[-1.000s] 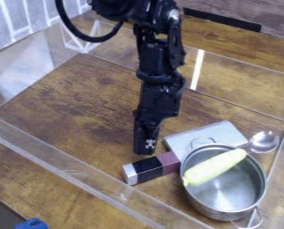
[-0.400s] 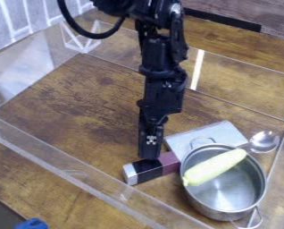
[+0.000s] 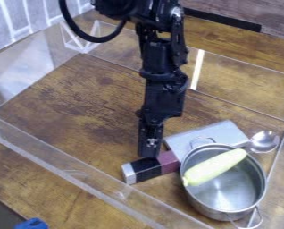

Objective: Put the spoon into the silver pot

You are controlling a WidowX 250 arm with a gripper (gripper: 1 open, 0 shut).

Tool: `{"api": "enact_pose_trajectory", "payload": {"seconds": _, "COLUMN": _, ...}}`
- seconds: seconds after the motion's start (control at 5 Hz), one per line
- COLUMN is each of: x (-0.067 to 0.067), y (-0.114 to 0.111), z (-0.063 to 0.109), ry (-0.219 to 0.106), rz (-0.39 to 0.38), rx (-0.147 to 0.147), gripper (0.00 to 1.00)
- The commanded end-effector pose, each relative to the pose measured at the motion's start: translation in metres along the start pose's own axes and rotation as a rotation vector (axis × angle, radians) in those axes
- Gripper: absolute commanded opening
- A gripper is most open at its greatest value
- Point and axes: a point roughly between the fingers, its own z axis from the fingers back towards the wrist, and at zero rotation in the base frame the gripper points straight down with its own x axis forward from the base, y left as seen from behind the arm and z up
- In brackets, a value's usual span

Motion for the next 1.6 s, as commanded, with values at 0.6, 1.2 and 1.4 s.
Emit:
{"api": "enact_pose_trajectory", "payload": {"seconds": 0.6, "x": 0.015, "y": -0.002, "z": -0.005, "ry": -0.035, "rz": 0.061, "rx": 0.022, "gripper": 0.0}}
{"api": "enact_pose_trajectory", "payload": {"seconds": 1.2, "x": 0.041, "y": -0.005, "z": -0.004, "ry": -0.014, "rz": 0.01, "rx": 0.02, "gripper": 0.0}}
{"api": "enact_pose_trajectory", "payload": {"seconds": 1.4, "x": 0.044, "y": -0.005, "z": -0.008, "ry": -0.007, "rz": 0.002, "rx": 0.02, "gripper": 0.0}}
